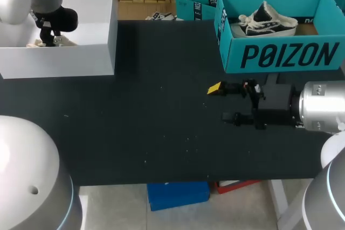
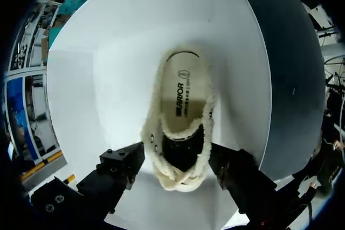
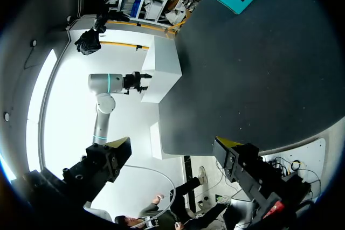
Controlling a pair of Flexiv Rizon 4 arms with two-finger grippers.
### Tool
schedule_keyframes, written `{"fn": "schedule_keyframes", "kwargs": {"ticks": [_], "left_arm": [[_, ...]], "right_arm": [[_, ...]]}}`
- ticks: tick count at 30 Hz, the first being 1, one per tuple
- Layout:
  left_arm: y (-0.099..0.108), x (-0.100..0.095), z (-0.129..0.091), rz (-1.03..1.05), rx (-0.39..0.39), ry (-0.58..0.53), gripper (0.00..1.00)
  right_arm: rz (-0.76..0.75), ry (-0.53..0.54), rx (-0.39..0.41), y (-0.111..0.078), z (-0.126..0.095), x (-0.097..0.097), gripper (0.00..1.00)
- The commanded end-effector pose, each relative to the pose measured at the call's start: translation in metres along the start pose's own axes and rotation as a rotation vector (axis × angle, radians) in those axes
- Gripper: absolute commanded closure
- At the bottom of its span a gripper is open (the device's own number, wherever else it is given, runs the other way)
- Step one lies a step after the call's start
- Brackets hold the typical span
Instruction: Take the shoe out of the shoebox, open the shoe tongue, remove and reinsert the insole, then place the shoe into the shoebox
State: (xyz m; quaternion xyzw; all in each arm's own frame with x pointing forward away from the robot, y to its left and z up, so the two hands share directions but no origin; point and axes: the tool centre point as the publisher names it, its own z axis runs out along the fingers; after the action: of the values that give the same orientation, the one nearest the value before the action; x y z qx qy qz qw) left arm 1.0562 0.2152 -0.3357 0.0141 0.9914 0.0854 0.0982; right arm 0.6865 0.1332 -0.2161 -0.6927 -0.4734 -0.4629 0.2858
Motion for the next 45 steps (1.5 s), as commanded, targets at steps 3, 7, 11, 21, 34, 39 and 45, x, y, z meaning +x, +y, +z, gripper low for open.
{"fn": "schedule_keyframes", "kwargs": {"ticks": [3, 7, 11, 21, 34, 39, 45], "left_arm": [[0.003, -0.011, -0.02, -0.023, -0.017, -0.01, 0.0], [0.003, -0.018, -0.037, -0.044, -0.024, -0.039, 0.0], [0.001, -0.027, -0.056, -0.066, -0.03, -0.066, 0.0], [-0.02, -0.03, -0.112, -0.085, 0.017, -0.048, 0.0], [-0.064, 0.02, -0.148, -0.248, 0.131, 0.025, 0.0], [-0.081, 0.049, -0.144, -0.323, 0.17, 0.072, 0.0], [-0.095, 0.074, -0.141, -0.387, 0.119, 0.059, 0.0]], "right_arm": [[0.0, -0.001, -0.001, 0.0, 0.001, 0.0, 0.0], [0.0, -0.001, -0.001, 0.0, 0.001, 0.0, 0.0], [0.0, -0.001, -0.001, 0.0, 0.001, 0.0, 0.0], [0.0, -0.001, -0.001, 0.0, 0.001, 0.0, 0.0], [0.0, -0.001, -0.001, 0.0, 0.001, 0.0, 0.0], [0.0, -0.001, -0.001, 0.0, 0.001, 0.0, 0.0], [0.0, -0.001, -0.001, 0.0, 0.001, 0.0, 0.0]]}}
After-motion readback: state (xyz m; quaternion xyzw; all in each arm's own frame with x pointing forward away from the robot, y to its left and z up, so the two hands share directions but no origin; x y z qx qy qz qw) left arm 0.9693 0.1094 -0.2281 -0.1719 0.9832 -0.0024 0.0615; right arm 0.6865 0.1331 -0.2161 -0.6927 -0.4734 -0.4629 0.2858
